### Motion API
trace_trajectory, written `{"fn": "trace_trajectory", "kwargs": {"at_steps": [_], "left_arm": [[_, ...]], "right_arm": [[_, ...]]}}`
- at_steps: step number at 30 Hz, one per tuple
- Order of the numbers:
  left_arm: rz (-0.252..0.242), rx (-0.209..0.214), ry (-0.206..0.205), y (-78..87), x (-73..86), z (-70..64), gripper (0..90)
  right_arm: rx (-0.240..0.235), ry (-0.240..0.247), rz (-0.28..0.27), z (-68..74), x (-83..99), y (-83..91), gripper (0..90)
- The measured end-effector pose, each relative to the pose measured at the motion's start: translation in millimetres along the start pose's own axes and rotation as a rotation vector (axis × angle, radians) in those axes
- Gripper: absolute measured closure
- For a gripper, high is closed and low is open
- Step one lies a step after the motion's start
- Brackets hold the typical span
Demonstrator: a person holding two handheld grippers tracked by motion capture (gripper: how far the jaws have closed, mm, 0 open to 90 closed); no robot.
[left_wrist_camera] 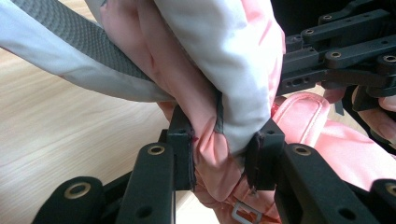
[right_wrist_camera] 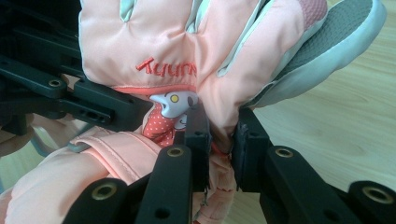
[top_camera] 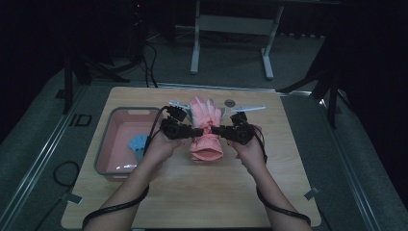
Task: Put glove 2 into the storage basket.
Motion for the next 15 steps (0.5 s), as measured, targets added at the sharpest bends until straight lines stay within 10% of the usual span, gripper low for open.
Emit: {"fn": "trace_trajectory", "kwargs": {"at_steps": [15], "left_arm": [[-0.032, -0.086, 0.049, 93.6, 18.2, 51.0, 68.3]], "right_arm": [[-0.078, 0.061, -0.023, 79.5, -51.8, -51.1, 78.3]]}}
Point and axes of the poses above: each handheld gripper's, and its own axes: y roughly backward along the jaws, x roughly out of its underside, z roughly to its left, the point moved 4 cm from there along -y, roughly forward along the jaws, and after that the axes turned 3 degrees about z, right-handed, at the moved point
